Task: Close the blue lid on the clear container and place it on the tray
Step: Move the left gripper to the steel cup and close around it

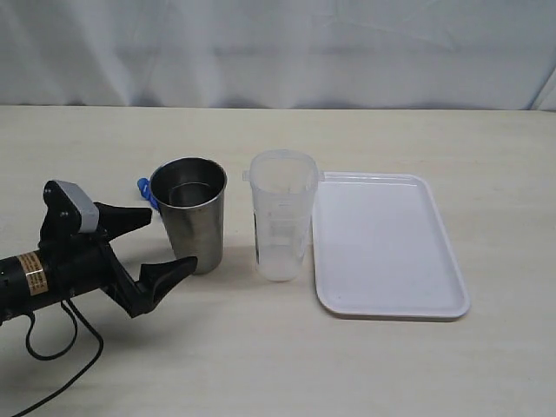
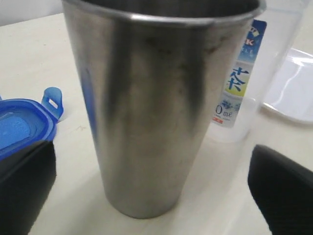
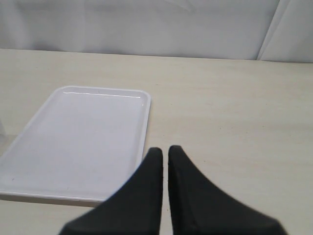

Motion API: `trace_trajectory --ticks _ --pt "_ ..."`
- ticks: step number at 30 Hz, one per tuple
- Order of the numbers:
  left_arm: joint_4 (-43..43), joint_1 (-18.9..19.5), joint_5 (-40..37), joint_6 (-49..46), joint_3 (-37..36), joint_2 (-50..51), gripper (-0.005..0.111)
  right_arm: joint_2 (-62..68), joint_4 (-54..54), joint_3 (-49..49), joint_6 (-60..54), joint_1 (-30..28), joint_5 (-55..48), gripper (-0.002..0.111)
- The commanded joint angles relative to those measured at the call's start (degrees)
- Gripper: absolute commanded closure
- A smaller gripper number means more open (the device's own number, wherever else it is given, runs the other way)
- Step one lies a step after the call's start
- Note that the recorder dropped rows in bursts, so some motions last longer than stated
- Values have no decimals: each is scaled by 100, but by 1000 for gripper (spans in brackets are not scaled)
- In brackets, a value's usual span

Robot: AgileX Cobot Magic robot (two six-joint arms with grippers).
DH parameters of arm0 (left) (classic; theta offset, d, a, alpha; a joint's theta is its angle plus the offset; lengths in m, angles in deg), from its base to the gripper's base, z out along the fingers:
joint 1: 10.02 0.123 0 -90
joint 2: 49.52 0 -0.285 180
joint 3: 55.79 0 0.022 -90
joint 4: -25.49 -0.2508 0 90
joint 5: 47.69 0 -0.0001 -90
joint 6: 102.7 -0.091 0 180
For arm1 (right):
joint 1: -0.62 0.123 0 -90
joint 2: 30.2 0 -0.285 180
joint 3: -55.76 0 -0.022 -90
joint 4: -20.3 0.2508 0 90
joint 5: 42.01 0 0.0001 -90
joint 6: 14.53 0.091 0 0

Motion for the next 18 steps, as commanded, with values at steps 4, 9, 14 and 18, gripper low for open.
trace_trajectory --ticks 4,9,14,18 --pt "519 -43 65 637 14 -10 2 -27 4 -18 5 -24 36 104" --pt "153 -43 65 439 26 -10 2 -27 4 -18 5 -24 36 104" --pt "-663 -43 65 -758 101 -10 2 -27 4 -18 5 -24 36 104" --pt "-778 -43 65 -711 335 -10 2 -27 4 -18 5 -24 36 104"
